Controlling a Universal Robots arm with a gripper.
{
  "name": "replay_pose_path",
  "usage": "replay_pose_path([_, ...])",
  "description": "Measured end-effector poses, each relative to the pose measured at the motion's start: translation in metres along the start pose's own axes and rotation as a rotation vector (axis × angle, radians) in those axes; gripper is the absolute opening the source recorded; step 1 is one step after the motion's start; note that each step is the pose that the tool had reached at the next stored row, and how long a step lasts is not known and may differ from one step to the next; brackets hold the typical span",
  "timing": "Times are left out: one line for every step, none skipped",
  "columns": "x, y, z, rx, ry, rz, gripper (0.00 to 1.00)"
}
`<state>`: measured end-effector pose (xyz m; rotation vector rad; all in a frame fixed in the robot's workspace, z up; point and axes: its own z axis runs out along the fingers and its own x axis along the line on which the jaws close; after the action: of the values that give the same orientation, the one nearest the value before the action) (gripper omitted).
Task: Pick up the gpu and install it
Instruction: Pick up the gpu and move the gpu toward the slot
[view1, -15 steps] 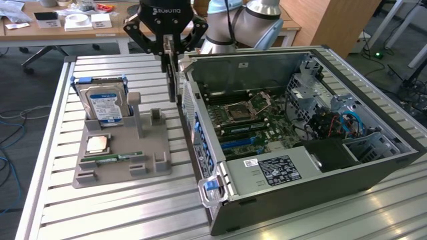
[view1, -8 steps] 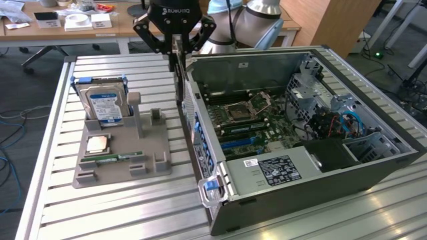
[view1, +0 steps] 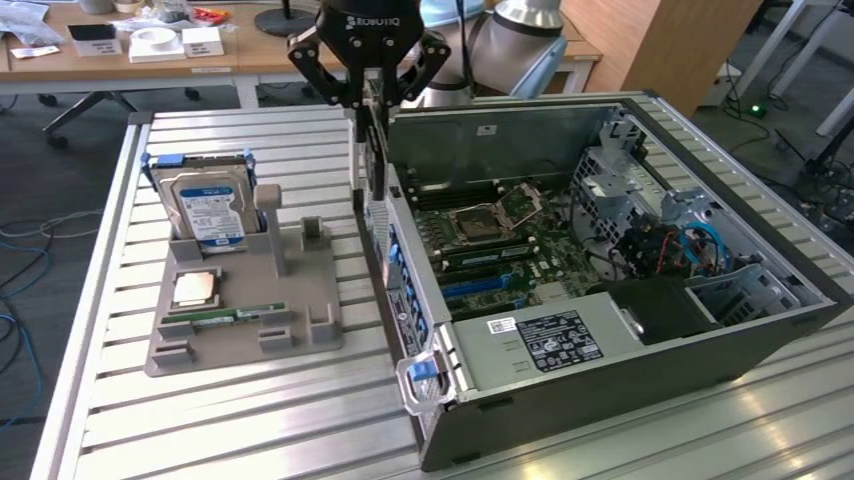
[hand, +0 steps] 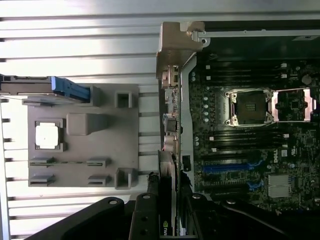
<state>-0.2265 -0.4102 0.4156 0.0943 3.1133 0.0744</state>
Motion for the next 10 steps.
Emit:
replay_pose_path([-0.002,0.0002,0.0,-0.0003,0.0001,0.0,0.26])
replay_pose_path([-0.005,0.0003,0.0,-0.0006,0.0001,0.0,0.26])
replay_pose_path([-0.007,0.0004,0.0001,-0.001,0.0002,0.0,0.26])
replay_pose_path([-0.01,0.0006,0.0002,-0.0014,0.0001,0.0,0.26])
replay_pose_path([-0.012,0.0007,0.0003,-0.0017,0.0002,0.0,0.26])
replay_pose_path([-0.015,0.0009,0.0003,-0.002,0.0003,0.0,0.26])
replay_pose_path([-0.017,0.001,0.0004,-0.0023,0.0003,0.0,0.26])
replay_pose_path([-0.02,0.0012,0.0005,-0.0027,0.0002,0.0,0.26])
replay_pose_path([-0.022,0.0013,0.0006,-0.0031,0.0003,0.0,0.26])
replay_pose_path([-0.025,0.0015,0.0007,-0.0032,0.0003,0.0,0.26])
